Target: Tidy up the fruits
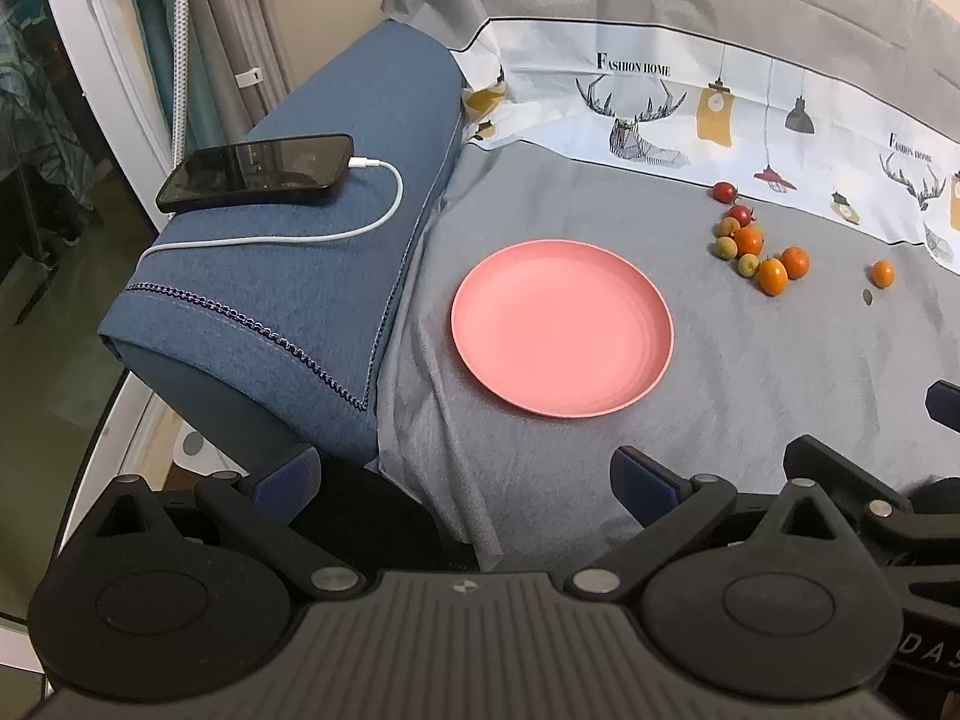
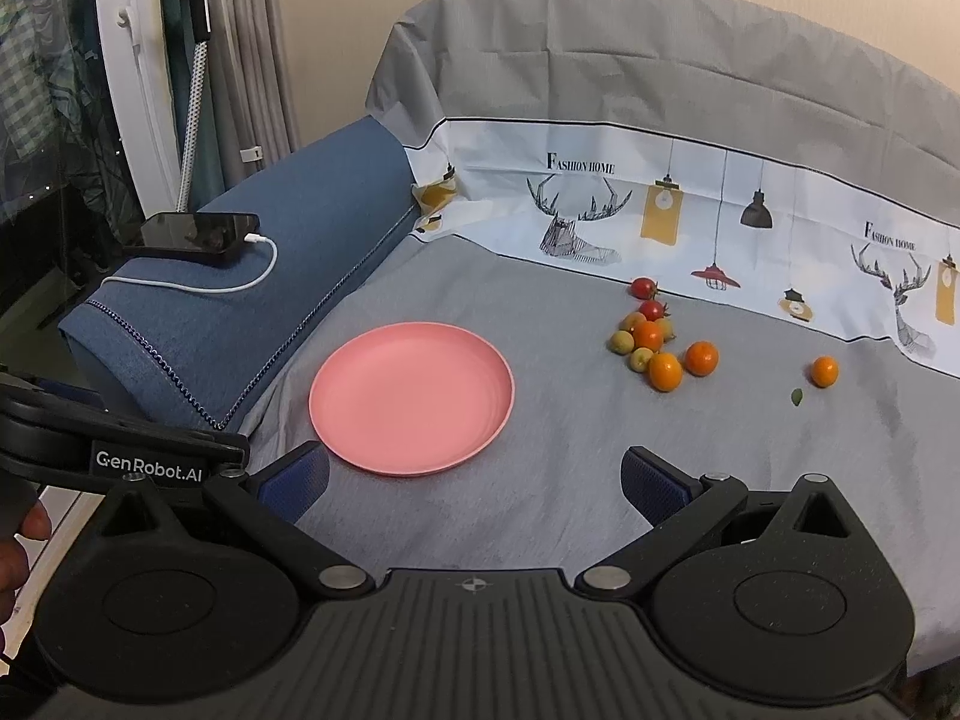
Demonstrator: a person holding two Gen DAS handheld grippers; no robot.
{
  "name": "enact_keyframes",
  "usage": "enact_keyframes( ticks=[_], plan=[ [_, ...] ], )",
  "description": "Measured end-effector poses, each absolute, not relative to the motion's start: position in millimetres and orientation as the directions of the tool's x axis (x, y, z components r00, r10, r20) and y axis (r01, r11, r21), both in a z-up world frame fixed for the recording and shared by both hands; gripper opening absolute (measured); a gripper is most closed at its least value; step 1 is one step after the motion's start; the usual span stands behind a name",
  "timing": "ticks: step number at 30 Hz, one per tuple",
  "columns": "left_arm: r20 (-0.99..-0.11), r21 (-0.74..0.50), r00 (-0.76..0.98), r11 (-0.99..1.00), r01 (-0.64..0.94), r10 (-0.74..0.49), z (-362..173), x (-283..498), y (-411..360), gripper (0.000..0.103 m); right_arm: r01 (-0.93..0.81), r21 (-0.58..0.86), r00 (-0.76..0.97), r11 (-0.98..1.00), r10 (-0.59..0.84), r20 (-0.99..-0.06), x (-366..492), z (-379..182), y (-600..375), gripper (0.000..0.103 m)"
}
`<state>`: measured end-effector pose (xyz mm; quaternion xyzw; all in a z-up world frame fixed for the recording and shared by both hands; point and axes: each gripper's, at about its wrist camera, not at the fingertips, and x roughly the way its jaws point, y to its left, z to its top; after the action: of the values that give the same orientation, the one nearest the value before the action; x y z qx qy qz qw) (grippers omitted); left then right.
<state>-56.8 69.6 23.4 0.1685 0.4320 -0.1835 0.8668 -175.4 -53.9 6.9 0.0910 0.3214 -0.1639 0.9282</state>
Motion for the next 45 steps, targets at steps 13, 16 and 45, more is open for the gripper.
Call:
enact_keyframes(
  ticks=[13, 16, 45],
  plan=[
    [-0.834, 0.176, 0.536, 0.856, 0.487, -0.133, 12.7, -53.5, 45.5, 0.103, 0.419, 0.124, 0.722, 0.899, -0.248, -0.646, -174.5, -6.7, -79.7, 0.103],
    [-0.847, 0.173, 0.513, 0.840, 0.514, -0.140, 8.9, -53.4, 33.3, 0.103, 0.450, 0.180, 0.727, 0.875, -0.241, -0.643, -178.2, -12.9, -93.1, 0.103],
    [-0.935, -0.054, 0.251, 0.802, 0.594, -0.249, -119.2, 50.2, -275.0, 0.103, 0.819, 0.106, 0.481, 0.564, -0.574, -0.663, -145.1, -130.8, -416.2, 0.102]
  ],
)
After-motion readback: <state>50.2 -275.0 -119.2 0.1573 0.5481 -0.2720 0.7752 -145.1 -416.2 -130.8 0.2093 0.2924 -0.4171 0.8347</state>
